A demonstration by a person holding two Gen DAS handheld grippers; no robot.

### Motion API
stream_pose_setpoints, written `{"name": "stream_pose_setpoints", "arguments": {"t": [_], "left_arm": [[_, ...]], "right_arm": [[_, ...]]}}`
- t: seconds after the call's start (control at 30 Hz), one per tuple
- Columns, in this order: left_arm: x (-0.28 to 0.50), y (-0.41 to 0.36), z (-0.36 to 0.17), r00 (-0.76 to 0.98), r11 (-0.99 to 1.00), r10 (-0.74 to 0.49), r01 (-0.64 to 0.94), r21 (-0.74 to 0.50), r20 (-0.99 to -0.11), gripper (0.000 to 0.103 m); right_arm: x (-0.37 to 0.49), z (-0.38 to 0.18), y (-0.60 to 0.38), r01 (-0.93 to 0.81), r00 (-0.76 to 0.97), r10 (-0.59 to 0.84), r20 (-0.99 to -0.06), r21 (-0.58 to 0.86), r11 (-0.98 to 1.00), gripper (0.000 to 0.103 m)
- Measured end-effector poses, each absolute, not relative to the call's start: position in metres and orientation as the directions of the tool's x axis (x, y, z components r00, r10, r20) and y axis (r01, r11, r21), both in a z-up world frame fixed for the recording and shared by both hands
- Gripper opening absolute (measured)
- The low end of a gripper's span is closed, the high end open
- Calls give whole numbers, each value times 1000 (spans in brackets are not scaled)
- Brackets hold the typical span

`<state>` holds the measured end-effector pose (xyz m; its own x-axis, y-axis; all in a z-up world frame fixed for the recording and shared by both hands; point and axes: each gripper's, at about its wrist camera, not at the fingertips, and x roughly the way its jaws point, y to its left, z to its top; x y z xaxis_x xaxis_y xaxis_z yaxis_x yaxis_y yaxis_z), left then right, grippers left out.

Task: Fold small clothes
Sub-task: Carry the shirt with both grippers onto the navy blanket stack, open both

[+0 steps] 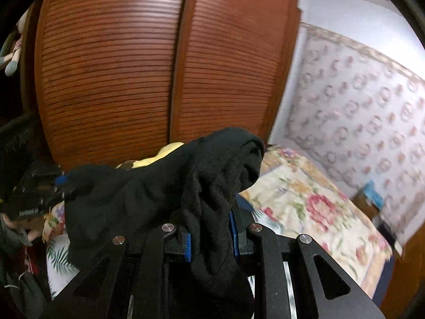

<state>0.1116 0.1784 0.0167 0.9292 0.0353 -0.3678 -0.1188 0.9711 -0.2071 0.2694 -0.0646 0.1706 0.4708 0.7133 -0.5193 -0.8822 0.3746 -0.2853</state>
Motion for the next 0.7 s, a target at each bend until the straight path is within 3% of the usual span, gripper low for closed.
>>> {"name": "stream_pose_setpoints", "arguments": {"t": [0.2, 0.3, 0.33, 0.4, 0.47, 0.6, 0.67, 0.7], "left_arm": [[118, 198, -19, 887, 952, 123, -232, -198, -446, 15], [120, 202, -31, 861, 946, 134, -258, -194, -491, 16], [120, 202, -33, 855, 947, 138, -262, -186, -499, 19], [115, 202, -31, 855, 948, 157, -271, -169, -494, 27], [109, 200, -26, 864, 950, 156, -264, -167, -479, 44], [104, 194, -15, 872, 959, 156, -246, -140, -463, 54], [102, 189, -11, 879, 964, 150, -231, -131, -452, 77], [101, 187, -9, 884, 966, 147, -224, -126, -445, 81]], "right_arm": [[320, 141, 20, -913, 408, 689, -598, -287, 291, 22], [346, 118, 40, -910, 413, 650, -638, -255, 327, 30], [356, 115, 45, -901, 427, 636, -642, -246, 356, 36], [374, 113, 46, -879, 459, 618, -638, -224, 421, 49], [378, 114, 35, -870, 469, 629, -620, -202, 450, 66], [368, 113, 12, -849, 500, 637, -586, -187, 494, 69], [347, 110, 1, -841, 513, 643, -569, -182, 510, 69], [341, 108, -3, -837, 519, 647, -559, -177, 518, 69]]}}
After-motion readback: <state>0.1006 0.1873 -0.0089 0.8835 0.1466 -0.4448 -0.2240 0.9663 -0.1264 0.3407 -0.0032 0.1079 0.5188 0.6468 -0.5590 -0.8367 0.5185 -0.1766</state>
